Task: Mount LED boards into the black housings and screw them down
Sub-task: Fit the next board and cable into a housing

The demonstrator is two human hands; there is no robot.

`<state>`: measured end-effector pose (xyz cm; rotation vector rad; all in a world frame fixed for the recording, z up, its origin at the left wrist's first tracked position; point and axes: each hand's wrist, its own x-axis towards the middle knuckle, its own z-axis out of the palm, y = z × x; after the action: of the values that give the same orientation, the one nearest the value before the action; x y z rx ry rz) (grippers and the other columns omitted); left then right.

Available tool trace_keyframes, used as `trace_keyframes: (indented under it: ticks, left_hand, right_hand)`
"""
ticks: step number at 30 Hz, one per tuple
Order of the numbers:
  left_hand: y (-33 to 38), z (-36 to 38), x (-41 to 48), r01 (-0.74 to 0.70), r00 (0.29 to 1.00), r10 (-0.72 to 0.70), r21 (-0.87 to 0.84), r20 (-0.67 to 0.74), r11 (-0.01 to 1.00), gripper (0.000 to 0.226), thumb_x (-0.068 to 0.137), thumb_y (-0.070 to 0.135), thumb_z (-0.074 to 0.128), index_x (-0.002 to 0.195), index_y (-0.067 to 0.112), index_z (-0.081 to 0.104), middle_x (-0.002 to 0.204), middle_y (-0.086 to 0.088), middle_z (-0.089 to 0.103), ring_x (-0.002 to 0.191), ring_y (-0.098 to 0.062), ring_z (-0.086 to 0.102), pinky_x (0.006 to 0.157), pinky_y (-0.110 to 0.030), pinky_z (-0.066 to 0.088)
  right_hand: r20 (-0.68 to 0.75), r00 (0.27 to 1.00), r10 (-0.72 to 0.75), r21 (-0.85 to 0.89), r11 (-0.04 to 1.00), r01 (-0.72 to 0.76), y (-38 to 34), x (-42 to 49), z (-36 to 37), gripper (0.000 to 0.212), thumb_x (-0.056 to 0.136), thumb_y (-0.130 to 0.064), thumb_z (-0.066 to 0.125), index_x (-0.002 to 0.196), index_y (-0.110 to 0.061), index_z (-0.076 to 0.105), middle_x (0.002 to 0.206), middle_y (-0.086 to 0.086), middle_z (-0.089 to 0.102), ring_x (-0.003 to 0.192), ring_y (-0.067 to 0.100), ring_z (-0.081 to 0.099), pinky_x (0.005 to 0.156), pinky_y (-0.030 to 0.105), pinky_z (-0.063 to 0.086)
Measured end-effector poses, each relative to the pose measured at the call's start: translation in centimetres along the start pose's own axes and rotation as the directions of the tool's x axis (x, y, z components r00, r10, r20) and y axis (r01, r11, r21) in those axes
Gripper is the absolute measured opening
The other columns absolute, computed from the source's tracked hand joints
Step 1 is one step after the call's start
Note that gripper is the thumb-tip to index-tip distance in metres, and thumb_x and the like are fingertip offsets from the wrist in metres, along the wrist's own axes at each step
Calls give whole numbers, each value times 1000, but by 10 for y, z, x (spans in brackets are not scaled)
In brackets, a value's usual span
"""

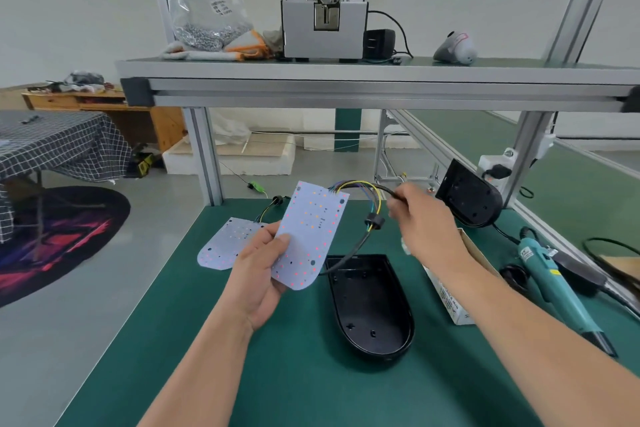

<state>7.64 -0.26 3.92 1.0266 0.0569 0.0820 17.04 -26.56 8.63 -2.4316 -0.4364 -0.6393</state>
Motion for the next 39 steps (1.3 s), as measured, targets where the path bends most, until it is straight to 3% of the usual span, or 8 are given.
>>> trace_keyframes:
  ticks: [3,6,9,15,21,27,35,39]
  left_hand:
    - [-10,9,0,28,1000,-28,15,9,999,22,107,14,55,116,20,73,123,-7,76,92,-21,74,69,-33,59]
    - [-16,14,1,43,999,-43,-20,-8,999,26,108,13,53,131,10,65,129,-11,75,98,-22,74,71,-33,62]
    - [-19,15,2,68,996,-70,-38,-63,997,27,108,11,52,132,7,64,126,-12,76,94,-22,75,66,-32,62]
    - [-24,13,5,109,986,-104,26,-129,994,22,108,11,51,124,9,67,119,-13,78,91,-26,74,71,-36,59]
    - [-30,19,8,128,982,-132,-42,-131,991,23,109,8,49,124,6,66,121,-15,78,91,-24,77,75,-39,60]
    - [-33,26,5,154,981,-166,-108,-104,982,27,108,7,47,129,3,64,121,-15,77,92,-26,77,70,-36,63]
    - [-32,31,2,138,988,-145,-119,-59,983,28,109,8,46,131,1,61,129,-19,74,96,-28,77,77,-41,61]
    - [-32,31,2,128,991,-132,-129,-29,983,28,108,7,47,132,1,60,129,-20,73,97,-29,78,72,-39,64]
  right_hand:
    - [-5,993,119,289,951,-113,-7,-10,-3,17,108,-27,53,91,-24,56,74,-15,69,62,11,61,62,37,47]
    - [38,967,254,635,741,-219,-10,-14,1,15,108,-20,53,95,-19,59,74,-3,73,55,14,60,49,32,49]
    - [94,941,326,776,568,-275,-11,-22,16,15,109,-13,52,96,-11,58,71,0,71,55,16,60,45,30,50]
    - [140,923,358,825,473,-309,-8,-49,43,14,111,-10,49,103,-5,58,84,10,70,62,18,63,53,31,56]
    - [171,944,281,726,612,-314,-2,-57,42,8,101,-7,64,105,-13,59,82,6,74,71,19,72,59,29,57]
    - [253,934,251,714,603,-355,-1,-60,41,18,95,-1,70,102,-15,61,90,15,77,79,23,79,69,30,62]
    - [321,904,283,772,475,-423,-6,-61,35,21,91,8,70,96,-10,60,94,17,79,83,30,79,81,38,65]
    - [424,855,297,816,283,-503,-4,-59,30,26,85,16,74,91,-7,63,91,19,78,85,26,79,73,31,64]
